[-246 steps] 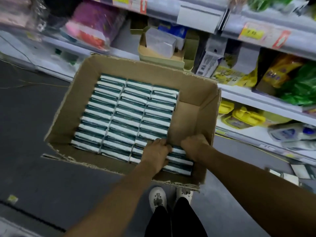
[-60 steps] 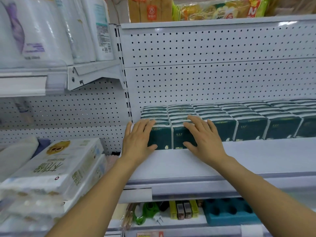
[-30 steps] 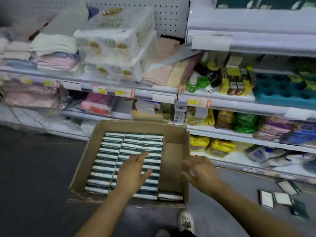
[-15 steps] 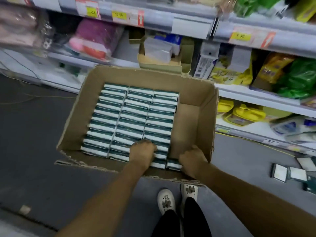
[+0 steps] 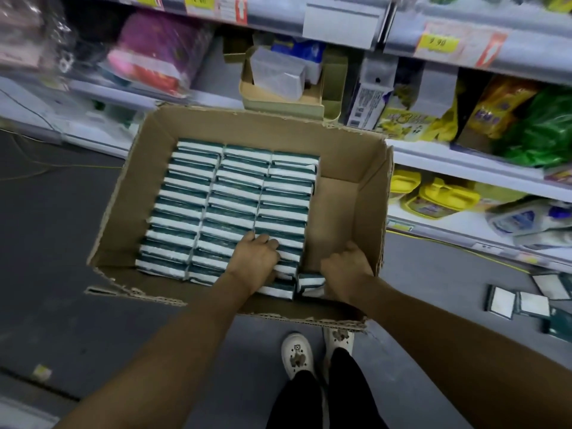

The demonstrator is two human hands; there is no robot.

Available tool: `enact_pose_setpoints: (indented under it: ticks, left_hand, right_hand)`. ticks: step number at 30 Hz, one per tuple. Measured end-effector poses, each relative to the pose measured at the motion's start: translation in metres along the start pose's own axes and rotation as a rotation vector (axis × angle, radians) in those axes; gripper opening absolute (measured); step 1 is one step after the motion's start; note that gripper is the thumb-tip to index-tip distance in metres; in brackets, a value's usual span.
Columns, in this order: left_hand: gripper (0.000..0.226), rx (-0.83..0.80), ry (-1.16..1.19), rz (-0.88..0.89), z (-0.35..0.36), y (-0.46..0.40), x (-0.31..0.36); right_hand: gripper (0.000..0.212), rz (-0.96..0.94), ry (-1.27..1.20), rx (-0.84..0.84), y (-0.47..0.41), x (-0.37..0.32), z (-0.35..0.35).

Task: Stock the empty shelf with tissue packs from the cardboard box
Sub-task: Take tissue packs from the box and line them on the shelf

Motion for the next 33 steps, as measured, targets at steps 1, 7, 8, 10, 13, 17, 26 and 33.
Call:
enact_pose_setpoints:
  ticks: [1, 7, 8, 10, 13, 17, 26, 33]
  left_hand:
    - [0.033, 0.034, 0.06, 0.008, -0.007, 0.006, -0.001]
    - [0.015, 0.343, 0.771, -0.216, -0.06, 0.053, -0.011]
    - [0.018, 0.394, 0.905, -0.282, -0.071, 0.061, -0.011]
    - [0.024, 0.503, 1.138, -0.351, -0.09, 0.073, -0.011]
    - [0.016, 0.666, 1.387, -0.361, -0.128, 0.089, 0.003]
    - [0.052, 0.761, 1.59, -0.19, -0.182, 0.112, 0.04]
    - [0.023, 0.763, 1.817, 0.041, -0.27, 0.144, 0.09]
    - [0.031, 0.849, 1.632, 0.096, -0.314, 0.151, 0.108]
  right_hand:
    - [0.011, 0.017, -0.033, 0.018, 0.006, 0.007, -0.007]
    - [0.024, 0.275, -0.416, 0.182, 0.047, 0.065, -0.048]
    - [0.026, 0.332, -0.534, 0.199, 0.054, 0.074, -0.053]
    - [0.027, 0.429, -0.87, 0.245, 0.069, 0.091, -0.061]
    - [0.03, 0.535, -1.282, 0.353, 0.093, 0.107, -0.077]
    - [0.022, 0.587, -1.421, 0.542, 0.128, 0.111, -0.109]
    - [0.011, 0.385, -1.586, 0.99, 0.199, 0.125, -0.175]
    - [0.028, 0.36, -1.43, 1.18, 0.247, 0.139, -0.199]
Point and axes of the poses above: each hand's wrist, its own y-axis away from the middle knuckle, its own z-axis out of the palm, x = y × z, the point moved 3 cm from there along -y, towards the middle knuckle, and after that the axes turned 14 degrees about y, right-handed, at the moved point
